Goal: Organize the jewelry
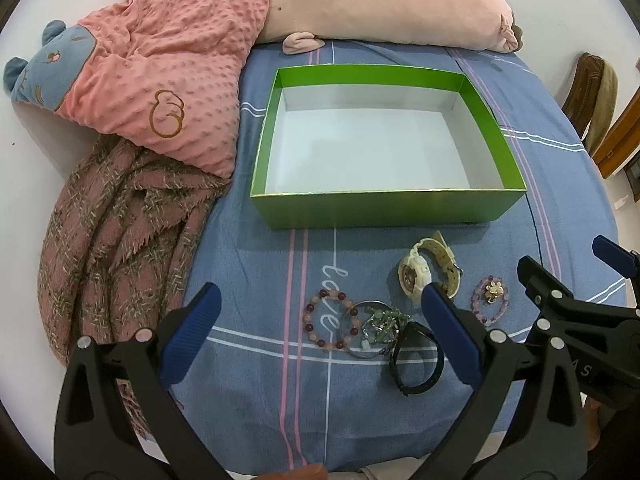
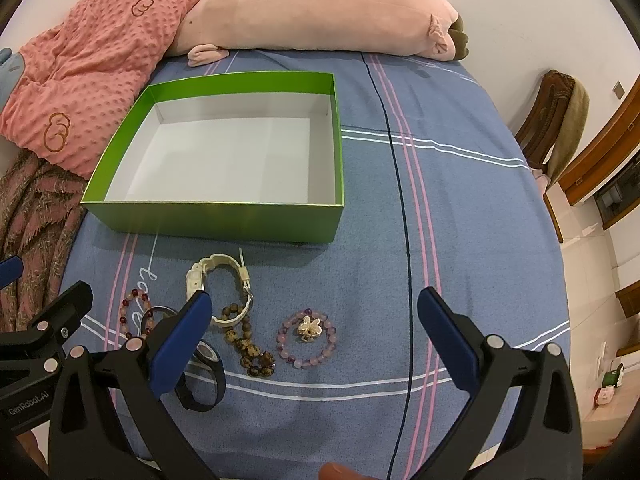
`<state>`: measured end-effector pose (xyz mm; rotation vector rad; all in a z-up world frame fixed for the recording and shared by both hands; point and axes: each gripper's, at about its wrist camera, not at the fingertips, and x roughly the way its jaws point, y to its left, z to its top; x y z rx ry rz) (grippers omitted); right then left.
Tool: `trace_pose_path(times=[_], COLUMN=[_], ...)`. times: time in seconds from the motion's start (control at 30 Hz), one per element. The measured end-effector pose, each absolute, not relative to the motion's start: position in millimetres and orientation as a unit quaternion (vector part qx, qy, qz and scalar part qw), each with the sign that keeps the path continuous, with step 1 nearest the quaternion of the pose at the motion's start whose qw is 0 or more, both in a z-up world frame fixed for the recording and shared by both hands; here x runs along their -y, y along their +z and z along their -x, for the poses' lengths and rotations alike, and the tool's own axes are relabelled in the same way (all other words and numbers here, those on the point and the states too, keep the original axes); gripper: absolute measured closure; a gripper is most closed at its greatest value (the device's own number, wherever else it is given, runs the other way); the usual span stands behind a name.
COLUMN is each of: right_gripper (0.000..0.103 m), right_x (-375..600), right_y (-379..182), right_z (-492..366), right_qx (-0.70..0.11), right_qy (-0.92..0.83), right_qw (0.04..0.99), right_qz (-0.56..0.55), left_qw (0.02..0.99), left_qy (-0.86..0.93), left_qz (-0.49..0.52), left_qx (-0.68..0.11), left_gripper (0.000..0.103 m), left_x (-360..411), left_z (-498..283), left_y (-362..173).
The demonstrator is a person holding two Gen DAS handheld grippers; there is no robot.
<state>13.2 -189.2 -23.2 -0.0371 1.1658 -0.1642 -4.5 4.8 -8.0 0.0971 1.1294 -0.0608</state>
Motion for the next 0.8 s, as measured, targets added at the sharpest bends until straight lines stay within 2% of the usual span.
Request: trace_pose_path(times=[0.8], right_gripper=[0.001], right_x=[189.2], right_y=[-23.5], right_z=[-12.0], right_qx=[-0.550], right_qy=[-0.077], right_qw=[0.831], right_qz=[0.017], left_qw=[0.842], left_qy=[-0.027], left_qz=[-0.047], left_qx=[-0.537], left_gripper=[0.002], left_x=[-5.9], left_z=[8.8], left_y=[-11.6])
